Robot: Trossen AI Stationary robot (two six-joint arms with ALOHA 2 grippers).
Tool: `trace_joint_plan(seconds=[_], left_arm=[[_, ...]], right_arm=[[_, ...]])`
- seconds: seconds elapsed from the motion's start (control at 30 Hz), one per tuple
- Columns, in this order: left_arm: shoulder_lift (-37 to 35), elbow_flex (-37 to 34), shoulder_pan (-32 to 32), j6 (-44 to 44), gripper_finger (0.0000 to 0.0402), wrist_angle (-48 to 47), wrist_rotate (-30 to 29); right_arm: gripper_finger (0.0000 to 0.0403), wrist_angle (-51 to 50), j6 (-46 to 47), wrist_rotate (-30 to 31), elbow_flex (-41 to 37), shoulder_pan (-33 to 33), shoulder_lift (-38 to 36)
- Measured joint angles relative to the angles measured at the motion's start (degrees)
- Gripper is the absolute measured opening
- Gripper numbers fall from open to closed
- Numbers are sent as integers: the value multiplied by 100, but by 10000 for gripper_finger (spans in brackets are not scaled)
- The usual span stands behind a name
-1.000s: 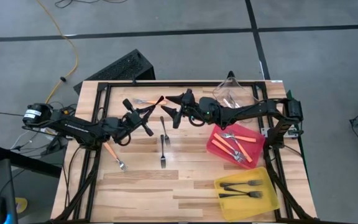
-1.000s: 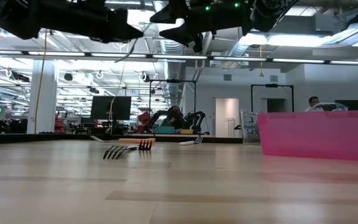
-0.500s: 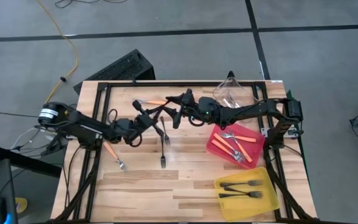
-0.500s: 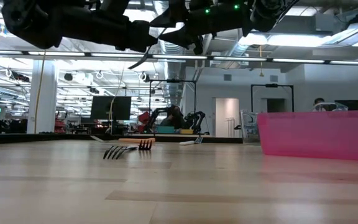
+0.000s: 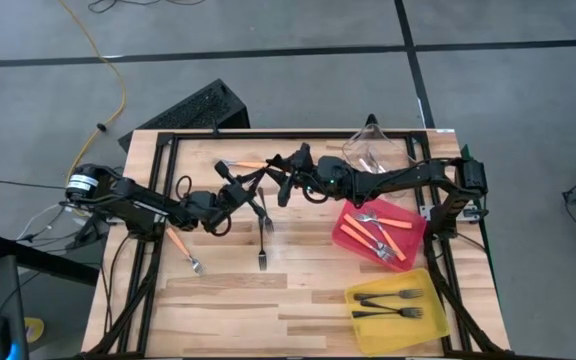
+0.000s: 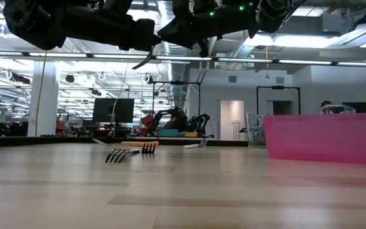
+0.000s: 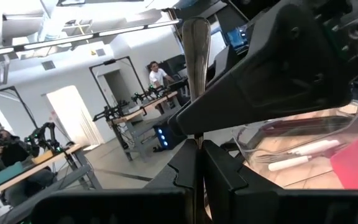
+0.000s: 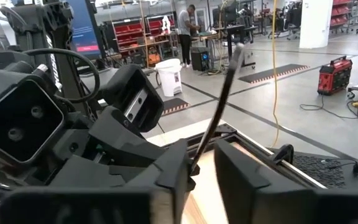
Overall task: Sort silverware by color (type)
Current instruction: Put the black fork into the yellow bin
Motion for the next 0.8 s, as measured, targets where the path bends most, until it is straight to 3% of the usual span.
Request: trace_joint_plan(seconds=[0.33,0.63,0.8], left_arm=[[0,-4,9,-75,0,-4,105],[-2,-5,9,-88,3,-71,122],[-7,-5,-52,-53,42,-201,140]], right_arm=[[21,6,-44,-55,0,-24,0],[21,-35,-151,-109,-2,-24,0],[21,-119,-155,-116,-2,-24,0]])
